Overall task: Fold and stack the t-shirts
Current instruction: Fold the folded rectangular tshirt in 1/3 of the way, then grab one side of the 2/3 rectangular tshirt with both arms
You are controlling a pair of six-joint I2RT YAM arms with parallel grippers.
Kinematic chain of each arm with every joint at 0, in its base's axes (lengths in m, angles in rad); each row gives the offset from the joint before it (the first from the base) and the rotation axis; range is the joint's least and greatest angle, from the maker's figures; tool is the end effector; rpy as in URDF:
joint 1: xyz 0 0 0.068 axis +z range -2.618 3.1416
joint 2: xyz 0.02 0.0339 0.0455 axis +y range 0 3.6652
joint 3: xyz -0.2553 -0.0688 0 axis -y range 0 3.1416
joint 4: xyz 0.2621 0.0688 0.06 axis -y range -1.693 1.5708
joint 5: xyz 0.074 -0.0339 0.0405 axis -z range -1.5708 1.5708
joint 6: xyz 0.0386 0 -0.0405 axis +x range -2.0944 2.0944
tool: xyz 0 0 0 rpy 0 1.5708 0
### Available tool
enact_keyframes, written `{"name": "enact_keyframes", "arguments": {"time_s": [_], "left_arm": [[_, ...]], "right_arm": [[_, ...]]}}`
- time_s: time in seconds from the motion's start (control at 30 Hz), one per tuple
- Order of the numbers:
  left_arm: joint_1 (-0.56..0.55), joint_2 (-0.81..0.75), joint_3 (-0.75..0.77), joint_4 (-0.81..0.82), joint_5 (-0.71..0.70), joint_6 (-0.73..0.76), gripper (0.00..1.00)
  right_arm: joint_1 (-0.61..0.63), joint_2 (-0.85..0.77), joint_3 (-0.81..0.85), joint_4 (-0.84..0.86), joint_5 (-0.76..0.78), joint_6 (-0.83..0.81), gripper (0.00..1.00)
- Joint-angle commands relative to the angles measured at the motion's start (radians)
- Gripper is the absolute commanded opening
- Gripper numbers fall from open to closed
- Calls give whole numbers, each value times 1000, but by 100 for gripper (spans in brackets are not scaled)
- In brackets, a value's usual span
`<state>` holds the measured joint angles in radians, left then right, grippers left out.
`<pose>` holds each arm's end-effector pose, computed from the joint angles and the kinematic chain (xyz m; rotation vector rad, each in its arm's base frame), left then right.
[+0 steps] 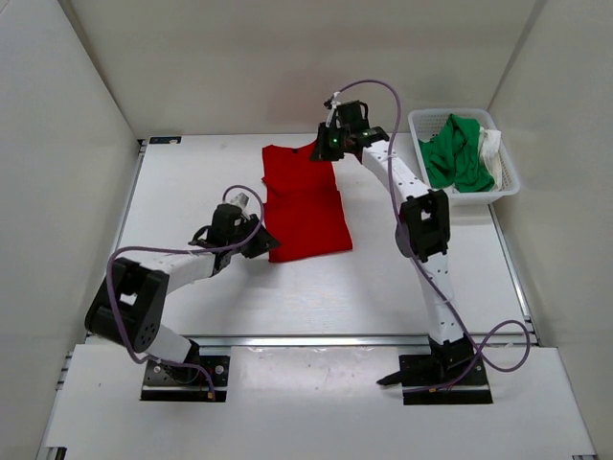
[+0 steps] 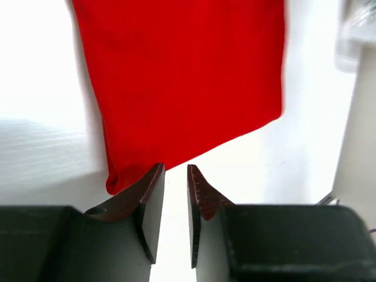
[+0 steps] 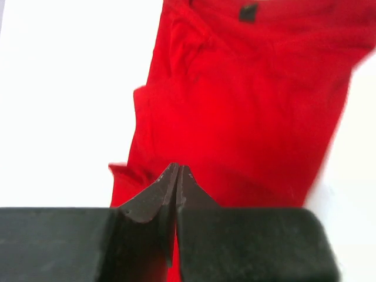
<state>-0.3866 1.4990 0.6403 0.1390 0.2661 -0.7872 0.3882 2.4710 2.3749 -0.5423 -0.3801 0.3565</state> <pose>0.2759 -0.1233 0.1356 -0.3388 2.4089 -0.8801 0.5267 0.2309 0.2413 -0.2560 2.2687 0.8232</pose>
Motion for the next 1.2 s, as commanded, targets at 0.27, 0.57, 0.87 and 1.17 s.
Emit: {"name": "enact_keyframes", "arguments": {"time_s": [0.27, 0.57, 0.87, 1.17], "left_arm": [[54, -62, -62, -46, 44, 36, 84], [55, 3, -83, -3, 9, -9, 53], [40, 49, -110, 48, -5, -41, 47], [38, 55, -103, 62, 1, -46, 31]], "right_arm": [[-35, -792, -1151, 359, -34, 61, 3], [-156, -897, -1560, 620, -158, 170, 49], [-147, -759, -1605, 761, -221, 237, 46], [-138, -695, -1588, 800, -218, 254, 20]]}}
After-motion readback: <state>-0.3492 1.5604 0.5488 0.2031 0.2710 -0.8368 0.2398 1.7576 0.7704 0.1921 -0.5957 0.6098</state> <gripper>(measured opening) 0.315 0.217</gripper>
